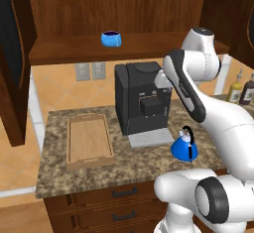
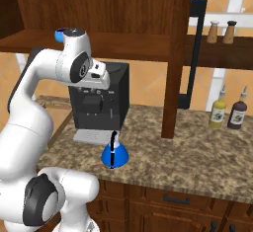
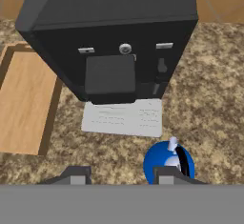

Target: Pick the kettle from the counter and place it on the tray. Then pick the mug from the cabinet and place it on the tray. Then close the cabinet doors.

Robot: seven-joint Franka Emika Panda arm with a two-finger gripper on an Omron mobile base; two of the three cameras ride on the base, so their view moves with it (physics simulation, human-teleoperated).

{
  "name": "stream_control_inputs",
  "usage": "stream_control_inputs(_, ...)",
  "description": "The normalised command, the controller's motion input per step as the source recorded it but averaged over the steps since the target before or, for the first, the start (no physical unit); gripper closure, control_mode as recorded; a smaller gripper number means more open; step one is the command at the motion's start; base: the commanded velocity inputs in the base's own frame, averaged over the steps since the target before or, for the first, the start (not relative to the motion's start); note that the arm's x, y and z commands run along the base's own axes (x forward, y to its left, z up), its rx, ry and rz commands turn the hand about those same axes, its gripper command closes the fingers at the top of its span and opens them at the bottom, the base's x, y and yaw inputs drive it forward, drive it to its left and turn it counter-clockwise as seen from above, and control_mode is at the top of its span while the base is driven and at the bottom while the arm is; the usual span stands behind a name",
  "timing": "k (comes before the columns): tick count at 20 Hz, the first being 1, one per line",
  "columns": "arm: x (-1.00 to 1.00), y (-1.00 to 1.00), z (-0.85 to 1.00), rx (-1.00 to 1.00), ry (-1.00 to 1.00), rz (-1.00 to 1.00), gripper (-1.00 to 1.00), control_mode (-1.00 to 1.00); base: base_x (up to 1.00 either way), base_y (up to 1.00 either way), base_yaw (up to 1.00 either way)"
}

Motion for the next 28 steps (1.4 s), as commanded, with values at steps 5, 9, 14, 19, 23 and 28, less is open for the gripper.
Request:
stream_control_inputs(5, -0.1, -0.59, -0.34, 0.04, 0.03, -0.01, -1.0, -1.0, 0.0, 0.0, 0.0)
stream_control_inputs(9, -0.11, -0.96, -0.61, 0.05, 0.07, -0.02, -1.0, -1.0, 0.0, 0.0, 0.0)
stream_control_inputs(14, 0.0, -0.17, -0.16, 0.0, 0.04, -0.01, -1.0, -1.0, 0.0, 0.0, 0.0)
stream_control_inputs(19, 0.01, 0.01, -0.56, -0.03, 0.16, 0.0, -1.0, -1.0, 0.0, 0.0, 0.0)
stream_control_inputs(23, 0.15, 0.0, -0.79, -0.01, 0.18, 0.0, -1.0, -1.0, 0.0, 0.0, 0.0)
stream_control_inputs(28, 0.03, 0.0, -0.66, 0.01, 0.12, 0.0, -1.0, -1.0, 0.0, 0.0, 0.0)
